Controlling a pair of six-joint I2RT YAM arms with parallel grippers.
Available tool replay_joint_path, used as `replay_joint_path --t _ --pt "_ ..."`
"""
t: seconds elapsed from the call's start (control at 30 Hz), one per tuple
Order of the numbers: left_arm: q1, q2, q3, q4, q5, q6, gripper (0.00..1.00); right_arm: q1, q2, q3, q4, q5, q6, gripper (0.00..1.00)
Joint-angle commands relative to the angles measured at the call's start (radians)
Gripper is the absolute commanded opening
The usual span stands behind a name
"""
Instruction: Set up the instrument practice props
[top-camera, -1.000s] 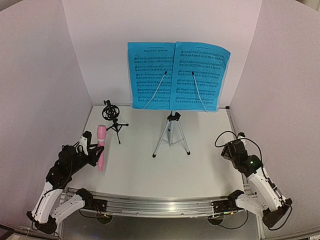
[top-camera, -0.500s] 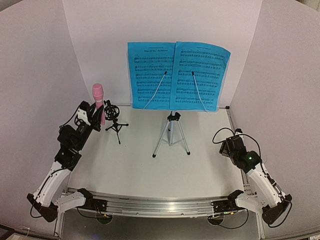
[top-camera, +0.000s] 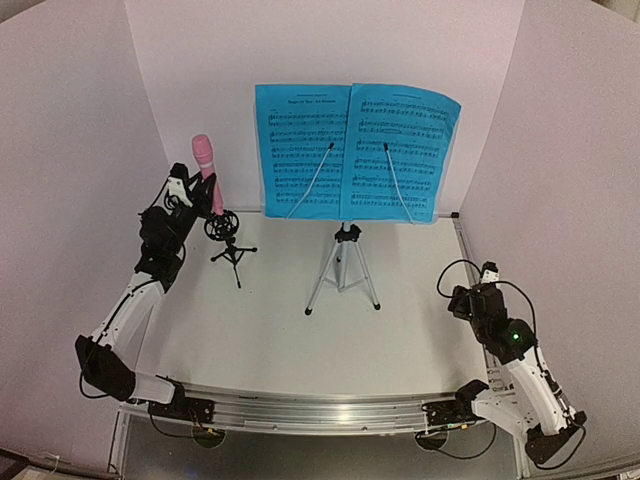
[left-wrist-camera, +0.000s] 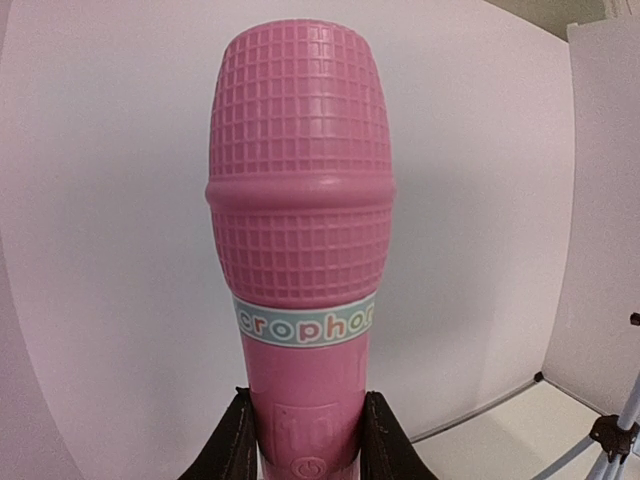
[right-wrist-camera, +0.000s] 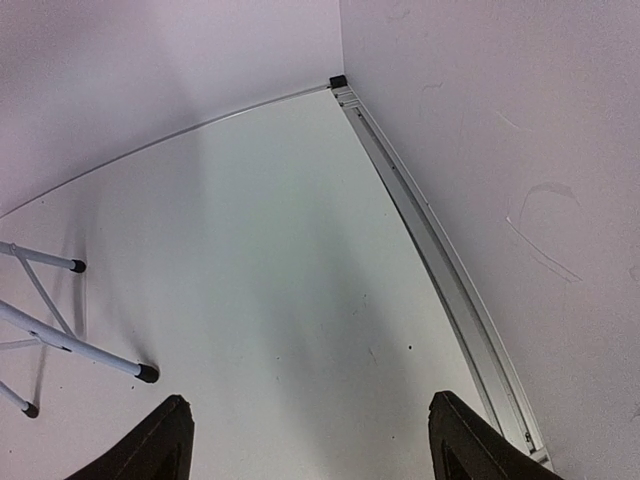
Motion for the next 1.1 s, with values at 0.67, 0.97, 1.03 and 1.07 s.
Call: replay_joint_path --t 0.67,0.97,1.03,1.07 --pt "0.008 -0.021 -0.159 0.17 0.0 0.078 0.0 -0.005 0.028 0.001 0.029 0.004 -0.055 0.79" --pt "0.025 -0.031 -0.227 0.184 0.001 0.058 0.02 -0.006 0.035 0.001 0.039 -0.011 -0.057 0.79" --pt "0.025 -0.03 -0.23 0.183 0.004 0.058 0.04 -0.006 0.038 0.004 0.041 -0.013 -0.06 0.79" --pt "0.024 -0.03 -0.231 0.18 0.005 0.058 0.06 -0.005 0.04 0.005 0.042 -0.013 -0.061 0.79"
